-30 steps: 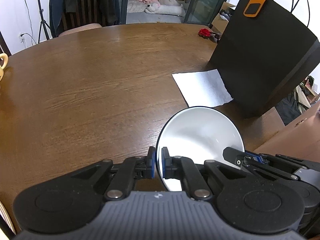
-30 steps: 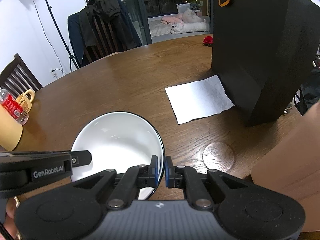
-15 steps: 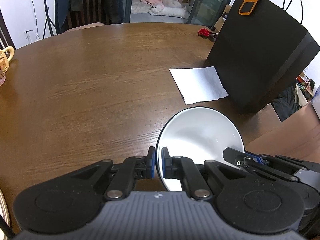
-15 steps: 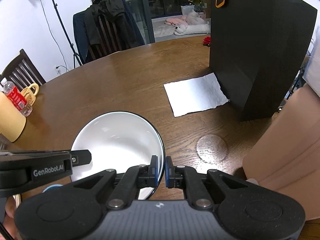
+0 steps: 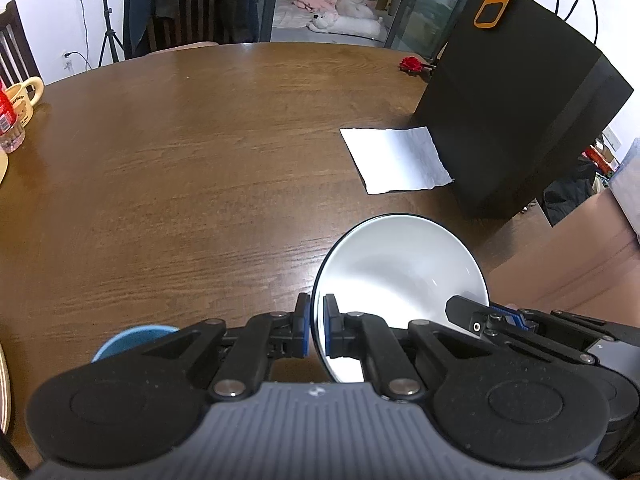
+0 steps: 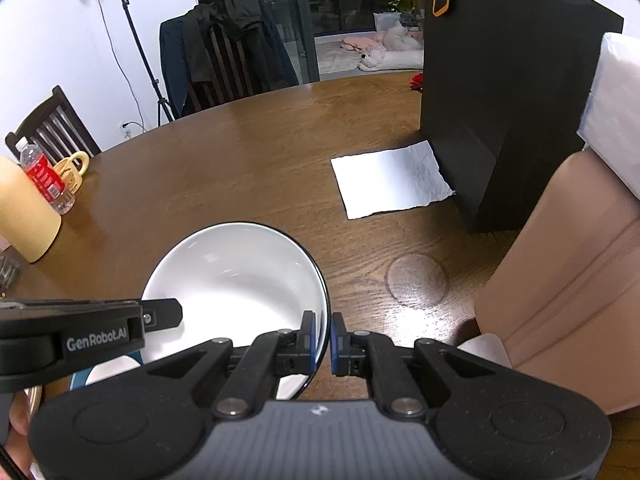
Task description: Organize plates and bowls
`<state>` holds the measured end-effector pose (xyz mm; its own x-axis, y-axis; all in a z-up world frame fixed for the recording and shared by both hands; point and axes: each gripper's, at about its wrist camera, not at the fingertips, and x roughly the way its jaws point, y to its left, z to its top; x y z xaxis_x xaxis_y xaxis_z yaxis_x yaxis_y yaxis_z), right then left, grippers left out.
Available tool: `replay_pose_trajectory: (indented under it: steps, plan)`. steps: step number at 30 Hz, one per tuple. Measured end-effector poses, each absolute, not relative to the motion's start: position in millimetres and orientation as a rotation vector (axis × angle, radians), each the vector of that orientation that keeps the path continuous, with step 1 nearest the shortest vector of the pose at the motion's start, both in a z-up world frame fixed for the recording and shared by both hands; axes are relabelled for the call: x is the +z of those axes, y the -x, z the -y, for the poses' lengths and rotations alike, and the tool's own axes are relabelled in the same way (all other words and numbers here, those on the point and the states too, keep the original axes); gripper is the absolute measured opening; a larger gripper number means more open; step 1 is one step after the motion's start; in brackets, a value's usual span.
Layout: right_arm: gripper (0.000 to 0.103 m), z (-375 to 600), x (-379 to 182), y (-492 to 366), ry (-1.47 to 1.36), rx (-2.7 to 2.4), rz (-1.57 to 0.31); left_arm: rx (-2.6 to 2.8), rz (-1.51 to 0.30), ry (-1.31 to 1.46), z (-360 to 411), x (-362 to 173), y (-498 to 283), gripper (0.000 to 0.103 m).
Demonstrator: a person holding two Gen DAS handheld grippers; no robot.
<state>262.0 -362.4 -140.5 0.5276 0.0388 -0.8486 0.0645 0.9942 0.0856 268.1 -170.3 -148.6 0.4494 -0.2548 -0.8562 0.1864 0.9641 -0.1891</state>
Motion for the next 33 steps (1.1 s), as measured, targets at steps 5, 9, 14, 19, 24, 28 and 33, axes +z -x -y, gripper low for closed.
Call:
replay_pose_trajectory:
  steps: [5, 9, 14, 19, 24, 28, 33]
  plan:
    - [0.007, 364, -139, -251, -0.107, -0.006, -1.012, -0.263, -1.067, 0.077, 170, -147, -256, 0.006]
    - [0.007, 364, -138, -243, -0.102, 0.005, -1.013, -0.252, -1.067, 0.082, 170, -147, -246, 0.006]
    - [0.007, 363, -137, -233, -0.096, 0.019, -1.013, -0.236, -1.066, 0.092, 169, -146, -233, 0.006]
    - [0.007, 365, -138, -224, -0.087, 0.032, -1.016, -0.220, -1.068, 0.103, 170, -149, -222, 0.006]
    - [0.007, 366, -139, -216, -0.075, 0.046, -1.023, -0.207, -1.071, 0.114, 170, -151, -213, 0.006]
    - [0.007, 366, -139, -213, -0.067, 0.057, -1.025, -0.195, -1.071, 0.123, 168, -150, -206, 0.006]
    - [0.007, 363, -139, -209, -0.056, 0.077, -1.030, -0.177, -1.076, 0.136, 163, -151, -200, 0.006]
